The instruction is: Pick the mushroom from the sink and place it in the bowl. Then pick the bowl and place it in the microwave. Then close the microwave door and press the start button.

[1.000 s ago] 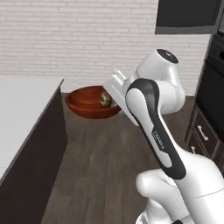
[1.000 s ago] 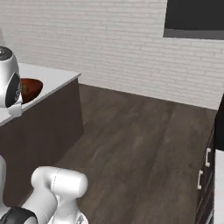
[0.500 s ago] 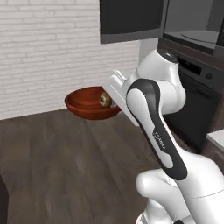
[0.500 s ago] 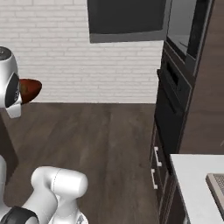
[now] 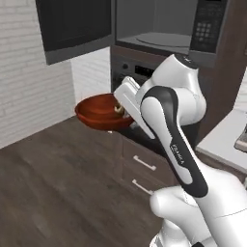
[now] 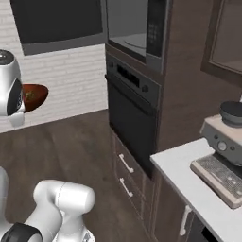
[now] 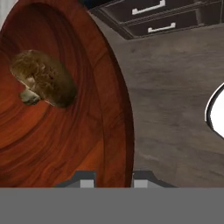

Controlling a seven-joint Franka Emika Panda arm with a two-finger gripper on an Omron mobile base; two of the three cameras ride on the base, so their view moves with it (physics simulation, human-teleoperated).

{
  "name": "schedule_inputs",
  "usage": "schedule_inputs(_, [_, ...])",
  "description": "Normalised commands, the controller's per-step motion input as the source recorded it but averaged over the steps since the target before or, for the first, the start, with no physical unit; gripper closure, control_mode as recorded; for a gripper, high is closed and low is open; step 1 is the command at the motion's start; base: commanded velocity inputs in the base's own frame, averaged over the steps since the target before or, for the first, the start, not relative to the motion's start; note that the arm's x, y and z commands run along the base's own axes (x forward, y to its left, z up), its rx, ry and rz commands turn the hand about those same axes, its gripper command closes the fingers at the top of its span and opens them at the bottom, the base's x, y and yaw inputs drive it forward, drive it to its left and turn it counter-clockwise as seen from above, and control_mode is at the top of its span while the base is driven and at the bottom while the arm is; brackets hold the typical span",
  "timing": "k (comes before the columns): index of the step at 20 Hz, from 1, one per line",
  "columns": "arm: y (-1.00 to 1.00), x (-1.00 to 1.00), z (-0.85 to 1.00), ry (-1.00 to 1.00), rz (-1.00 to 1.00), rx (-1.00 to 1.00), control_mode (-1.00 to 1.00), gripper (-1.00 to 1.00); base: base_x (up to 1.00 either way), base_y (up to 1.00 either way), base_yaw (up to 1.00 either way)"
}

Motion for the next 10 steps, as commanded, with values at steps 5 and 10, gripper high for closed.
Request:
schedule_inputs(5, [0.0, 0.0, 0.0, 0.0, 0.0, 0.0, 1.0, 1.0, 0.25, 0.81, -0.67])
schedule_inputs(10, [0.0, 0.0, 0.0, 0.0, 0.0, 0.0, 1.0, 1.0, 0.59, 0.32, -0.57])
